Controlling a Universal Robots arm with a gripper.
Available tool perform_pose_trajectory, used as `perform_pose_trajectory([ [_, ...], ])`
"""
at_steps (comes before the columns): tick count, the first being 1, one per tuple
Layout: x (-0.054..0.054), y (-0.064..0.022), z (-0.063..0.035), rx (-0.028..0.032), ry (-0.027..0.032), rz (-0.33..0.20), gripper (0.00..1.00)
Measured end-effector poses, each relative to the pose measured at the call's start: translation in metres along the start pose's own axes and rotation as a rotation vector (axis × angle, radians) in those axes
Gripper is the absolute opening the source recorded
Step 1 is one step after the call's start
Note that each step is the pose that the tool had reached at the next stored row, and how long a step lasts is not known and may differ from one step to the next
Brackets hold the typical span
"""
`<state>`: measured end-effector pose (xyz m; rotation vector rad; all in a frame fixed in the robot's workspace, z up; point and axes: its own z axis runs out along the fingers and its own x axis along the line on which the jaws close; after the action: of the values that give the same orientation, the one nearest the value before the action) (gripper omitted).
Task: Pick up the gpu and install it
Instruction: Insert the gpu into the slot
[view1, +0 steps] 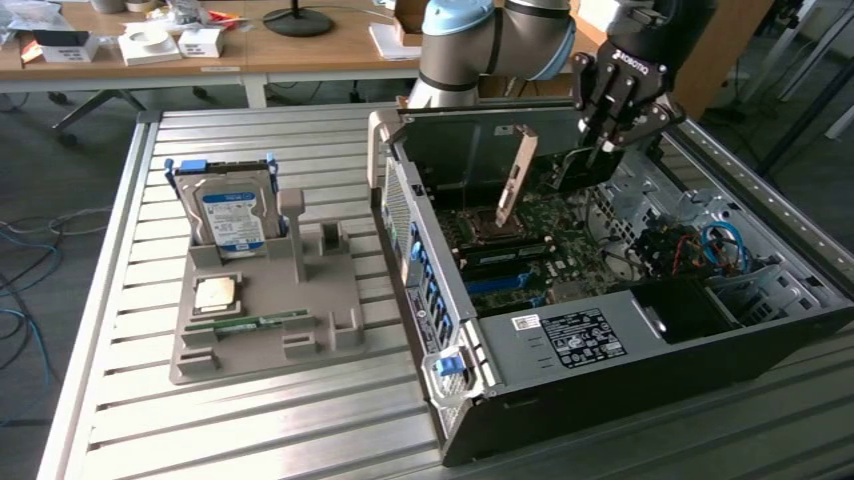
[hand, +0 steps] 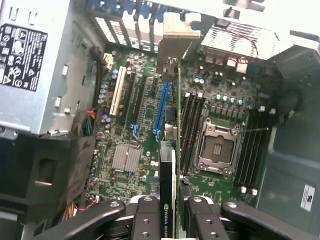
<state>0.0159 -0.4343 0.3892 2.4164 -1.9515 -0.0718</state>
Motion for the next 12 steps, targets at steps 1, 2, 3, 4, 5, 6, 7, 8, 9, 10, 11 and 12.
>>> perform_pose_trajectory([
  [1, 0.0000, 0.0000, 0.0001, -0.0002, 0.0007, -0.011, 0.26],
  [2, 0.0000, 0.0000, 0.0001, -0.0004, 0.0013, -0.023, 0.26],
  [3, 0.0000, 0.0000, 0.0001, -0.0005, 0.0017, -0.029, 0.26],
  [4, 0.0000, 0.0000, 0.0001, -0.0005, 0.0018, -0.030, 0.26],
  [5, 0.0000, 0.0000, 0.0001, -0.0005, 0.0018, -0.030, 0.26],
  [6, 0.0000, 0.0000, 0.0001, -0.0005, 0.0017, -0.030, 0.26],
  [7, 0.0000, 0.0000, 0.0001, -0.0004, 0.0017, -0.030, 0.26],
  [8, 0.0000, 0.0001, 0.0001, -0.0003, 0.0018, -0.030, 0.26],
  [9, -0.0001, 0.0005, 0.0002, 0.0007, 0.0020, -0.030, 0.26],
  [10, -0.0002, 0.0010, 0.0002, 0.0031, 0.0026, -0.030, 0.26],
  [11, -0.0004, 0.0018, 0.0003, 0.0052, 0.0031, -0.029, 0.26],
  [12, -0.0006, 0.0026, 0.0005, 0.0060, 0.0028, -0.025, 0.26],
])
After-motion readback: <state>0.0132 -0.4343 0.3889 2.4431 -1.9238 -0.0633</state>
